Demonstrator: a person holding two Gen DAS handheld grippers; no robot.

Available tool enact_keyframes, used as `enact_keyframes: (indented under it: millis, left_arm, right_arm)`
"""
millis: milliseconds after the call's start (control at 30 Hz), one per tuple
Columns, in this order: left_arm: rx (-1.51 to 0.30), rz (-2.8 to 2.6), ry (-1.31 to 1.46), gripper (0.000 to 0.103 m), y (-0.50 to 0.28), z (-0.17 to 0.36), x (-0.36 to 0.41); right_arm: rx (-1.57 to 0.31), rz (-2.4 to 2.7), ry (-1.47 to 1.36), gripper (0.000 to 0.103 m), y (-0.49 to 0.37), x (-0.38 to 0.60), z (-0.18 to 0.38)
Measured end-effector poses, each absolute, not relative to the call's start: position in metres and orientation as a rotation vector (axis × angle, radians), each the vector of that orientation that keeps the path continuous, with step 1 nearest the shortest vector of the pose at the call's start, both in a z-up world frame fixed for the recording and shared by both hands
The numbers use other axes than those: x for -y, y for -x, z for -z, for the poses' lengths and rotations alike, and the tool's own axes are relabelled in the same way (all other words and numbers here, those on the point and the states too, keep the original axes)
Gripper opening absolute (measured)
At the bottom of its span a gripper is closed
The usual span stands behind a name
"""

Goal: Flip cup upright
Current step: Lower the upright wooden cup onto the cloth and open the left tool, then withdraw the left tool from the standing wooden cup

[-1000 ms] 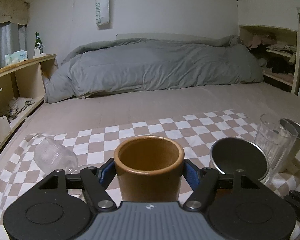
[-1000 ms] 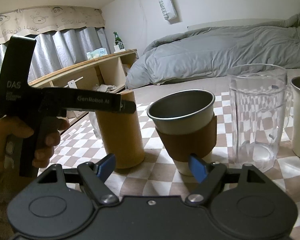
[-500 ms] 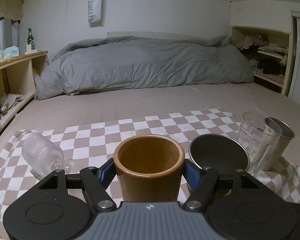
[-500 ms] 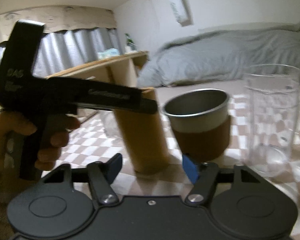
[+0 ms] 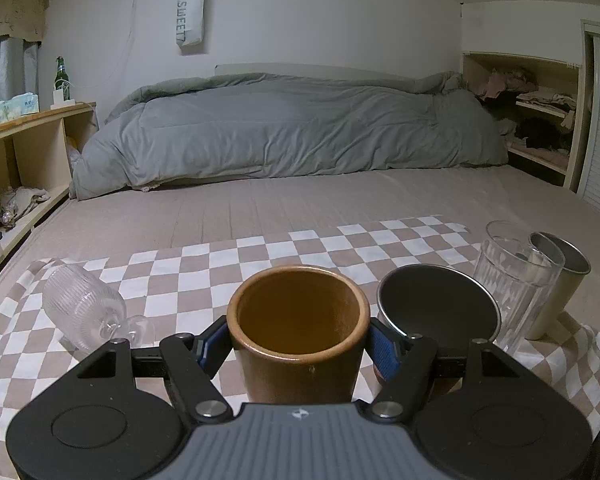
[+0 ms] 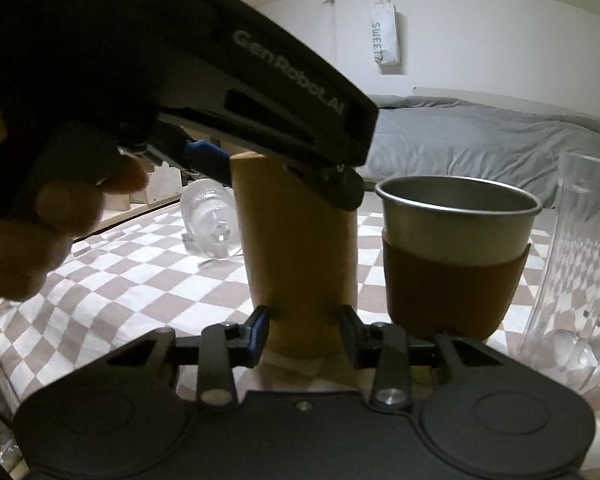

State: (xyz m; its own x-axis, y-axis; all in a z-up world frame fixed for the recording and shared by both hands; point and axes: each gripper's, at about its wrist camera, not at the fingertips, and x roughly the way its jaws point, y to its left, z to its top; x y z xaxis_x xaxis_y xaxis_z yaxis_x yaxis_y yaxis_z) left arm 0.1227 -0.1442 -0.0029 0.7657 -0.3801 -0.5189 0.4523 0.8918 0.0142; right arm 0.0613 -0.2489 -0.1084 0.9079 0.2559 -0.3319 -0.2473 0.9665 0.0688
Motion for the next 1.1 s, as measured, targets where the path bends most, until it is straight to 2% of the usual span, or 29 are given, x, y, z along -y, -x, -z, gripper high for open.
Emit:
enact_keyframes:
  millis: [233,300,333,533,600,800,1100]
  left_arm:
    - [-0.544,0.453,-0.135,0.073,-0.124,0.002,0.144]
    - [-0.541,0.458,-0.112,0.084,-0.122,-0.002,0.142]
    - [-0.532,0.457,-0.106,0.085,-0.121,-0.004,0.14]
    - [-0.49,0.433,-0.077,0.088,-0.106,-0.01,0.125]
    - [-0.468,0.418,-0.054,0.093,-0.098,-0.012,0.117]
    - [-0.377,0.349,-0.029,0.098,-0.069,-0.016,0.092]
    - [-0.258,0.241,-0.035,0.103,-0.027,-0.021,0.059]
  right_arm:
    - [-0.349,-0.261,-0.036,0.041,-0.061,0.25,0.111]
    - [-0.362,-0.261,-0.047,0.041,-0.064,0.25,0.112]
    - [-0.37,-0.262,-0.057,0.042,-0.064,0.251,0.113]
    - [-0.361,-0.274,-0.074,0.051,-0.054,0.256,0.108]
    - [-0.351,-0.277,-0.076,0.055,-0.048,0.257,0.104]
    - [-0.292,-0.27,-0.079,0.067,-0.027,0.263,0.084]
    - [-0.223,-0.218,-0.046,0.079,0.001,0.266,0.063]
